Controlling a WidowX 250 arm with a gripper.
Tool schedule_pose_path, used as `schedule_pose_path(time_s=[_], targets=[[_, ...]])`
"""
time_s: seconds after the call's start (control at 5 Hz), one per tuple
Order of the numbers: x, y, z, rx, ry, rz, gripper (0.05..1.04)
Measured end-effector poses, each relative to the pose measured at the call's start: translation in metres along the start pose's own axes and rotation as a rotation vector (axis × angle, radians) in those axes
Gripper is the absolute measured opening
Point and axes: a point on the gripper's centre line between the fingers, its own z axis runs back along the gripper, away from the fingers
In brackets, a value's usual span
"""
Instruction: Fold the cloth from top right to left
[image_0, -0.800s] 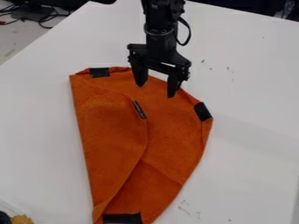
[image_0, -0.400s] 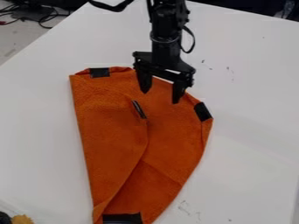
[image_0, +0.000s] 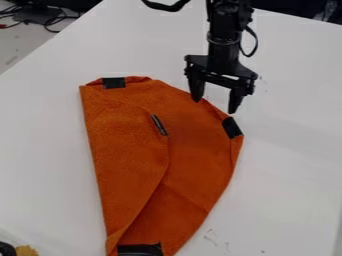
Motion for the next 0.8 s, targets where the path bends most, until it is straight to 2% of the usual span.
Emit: schedule_pose_path(time_s=[0.2,0.4,0.6,0.8], targets=[[0.0,-0.017,-0.009,-0.034,0.013,0.026,1.001],[-0.006,-0.032,-0.014,-0.039,0.022,0.06,1.001],[-0.018,-0.047,-0.02,-0.017,0.04,0.091,1.001],[-0.014,-0.053,-0.02,-0.055,0.013,0.083,1.001]])
